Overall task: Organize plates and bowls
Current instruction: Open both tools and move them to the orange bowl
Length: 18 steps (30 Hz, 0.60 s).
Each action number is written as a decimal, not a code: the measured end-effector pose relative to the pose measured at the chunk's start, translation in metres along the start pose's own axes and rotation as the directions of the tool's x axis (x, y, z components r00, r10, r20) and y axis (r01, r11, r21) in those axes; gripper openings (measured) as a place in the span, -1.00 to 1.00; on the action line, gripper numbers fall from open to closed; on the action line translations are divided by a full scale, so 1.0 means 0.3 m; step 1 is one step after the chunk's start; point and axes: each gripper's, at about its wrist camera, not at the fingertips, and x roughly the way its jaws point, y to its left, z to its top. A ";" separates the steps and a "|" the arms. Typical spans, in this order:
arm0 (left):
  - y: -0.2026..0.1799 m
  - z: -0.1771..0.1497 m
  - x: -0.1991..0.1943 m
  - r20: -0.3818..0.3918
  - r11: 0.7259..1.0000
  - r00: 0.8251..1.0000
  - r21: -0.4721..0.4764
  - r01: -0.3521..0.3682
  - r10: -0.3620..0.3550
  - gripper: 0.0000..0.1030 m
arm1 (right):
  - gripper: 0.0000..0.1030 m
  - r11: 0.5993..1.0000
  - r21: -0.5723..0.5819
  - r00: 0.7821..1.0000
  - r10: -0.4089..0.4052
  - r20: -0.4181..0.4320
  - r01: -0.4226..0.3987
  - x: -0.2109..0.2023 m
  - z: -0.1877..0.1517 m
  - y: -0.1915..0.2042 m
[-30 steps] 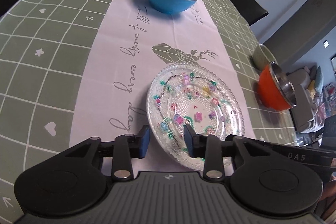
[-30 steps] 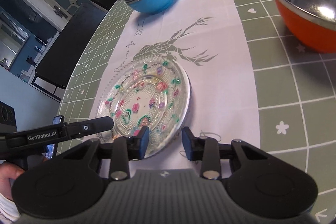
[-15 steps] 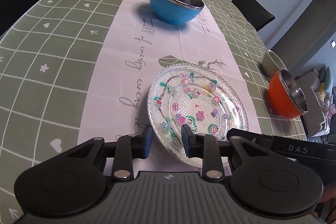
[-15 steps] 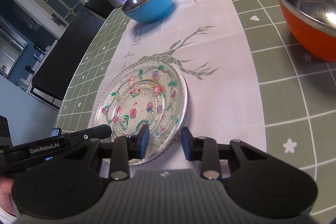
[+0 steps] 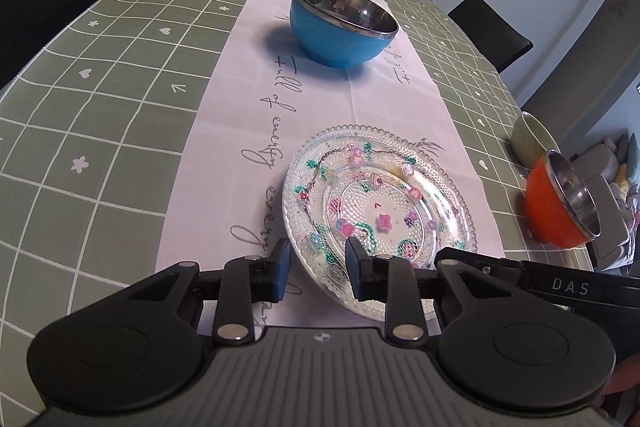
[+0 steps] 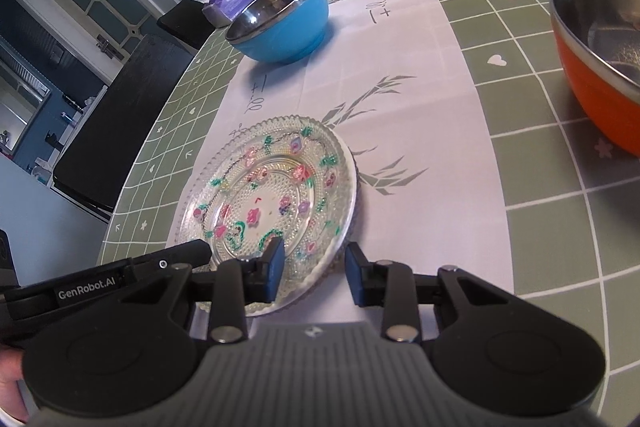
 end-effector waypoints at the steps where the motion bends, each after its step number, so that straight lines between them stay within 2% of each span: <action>1: 0.001 0.000 0.000 0.001 1.000 1.000 -0.003 0.001 -0.001 -0.37 | -0.37 1.000 0.001 1.000 -0.001 0.001 0.001 0.000 0.000 0.000; 4: 0.014 -0.001 -0.009 0.012 0.999 1.000 -0.035 0.021 -0.020 -0.35 | -0.31 1.000 -0.013 1.000 -0.006 0.012 0.006 -0.007 -0.005 0.005; 5: 0.017 -0.001 -0.015 0.022 0.999 1.000 -0.038 0.023 -0.022 -0.29 | -0.28 1.000 -0.021 1.000 -0.012 0.021 0.012 -0.013 -0.006 0.008; 7: 0.017 -0.003 -0.039 0.070 0.999 0.997 -0.034 0.011 -0.008 -0.17 | 0.00 0.999 -0.034 0.999 -0.020 0.047 0.021 -0.032 -0.007 0.016; 8: 0.015 -0.006 -0.054 0.097 1.000 0.995 -0.030 0.006 -0.003 -0.12 | 0.01 0.999 -0.045 0.998 -0.022 0.062 0.025 -0.046 -0.008 0.020; 13: -0.040 -0.011 -0.143 0.238 0.999 0.971 0.043 0.010 -0.020 -0.10 | 0.02 0.993 -0.116 0.990 -0.023 0.141 0.039 -0.140 -0.016 0.055; 15: -0.081 -0.004 -0.168 0.257 0.997 0.965 0.075 0.033 -0.052 -0.10 | 0.07 0.987 -0.150 0.981 -0.024 0.192 0.053 -0.200 -0.005 0.061; 18: -0.162 0.014 -0.189 0.246 0.990 0.962 0.111 0.093 -0.118 -0.09 | 0.08 0.979 -0.172 0.963 -0.059 0.265 0.107 -0.288 0.029 0.052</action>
